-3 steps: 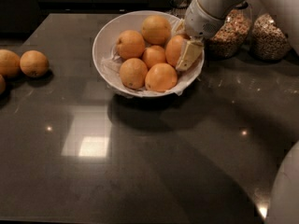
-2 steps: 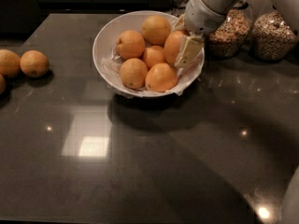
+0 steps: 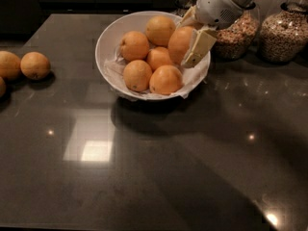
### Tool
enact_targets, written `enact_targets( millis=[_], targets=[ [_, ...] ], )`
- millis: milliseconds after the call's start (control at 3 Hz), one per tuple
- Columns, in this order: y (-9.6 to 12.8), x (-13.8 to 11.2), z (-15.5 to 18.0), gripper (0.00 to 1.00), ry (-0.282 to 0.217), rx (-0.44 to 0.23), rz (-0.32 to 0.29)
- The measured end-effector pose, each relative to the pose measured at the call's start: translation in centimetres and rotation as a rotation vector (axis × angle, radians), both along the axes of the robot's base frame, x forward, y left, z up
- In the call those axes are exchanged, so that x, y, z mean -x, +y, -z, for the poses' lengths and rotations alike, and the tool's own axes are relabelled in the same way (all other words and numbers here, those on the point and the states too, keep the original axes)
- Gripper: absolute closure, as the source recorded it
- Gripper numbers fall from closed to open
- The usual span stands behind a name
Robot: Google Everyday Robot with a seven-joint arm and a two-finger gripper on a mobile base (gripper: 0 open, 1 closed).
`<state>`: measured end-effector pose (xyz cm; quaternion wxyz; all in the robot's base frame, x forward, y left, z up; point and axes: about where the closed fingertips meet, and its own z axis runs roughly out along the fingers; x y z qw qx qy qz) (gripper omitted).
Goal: Pick orange from white bowl
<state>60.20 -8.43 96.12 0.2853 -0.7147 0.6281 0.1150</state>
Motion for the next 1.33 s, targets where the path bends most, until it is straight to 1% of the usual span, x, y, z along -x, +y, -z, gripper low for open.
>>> enact_targets(
  millis=[333, 667, 1000, 1333],
  targets=[
    [0.7, 1.2, -1.8, 1.0, 0.005, -0.097, -0.008],
    [1.0, 1.9, -3.1, 1.0, 0.006, -0.186, 0.009],
    [1.2, 2.2, -3.9, 1.0, 0.013, -0.252, 0.031],
    [1.2, 2.2, -3.9, 1.0, 0.013, -0.252, 0.031]
  ],
)
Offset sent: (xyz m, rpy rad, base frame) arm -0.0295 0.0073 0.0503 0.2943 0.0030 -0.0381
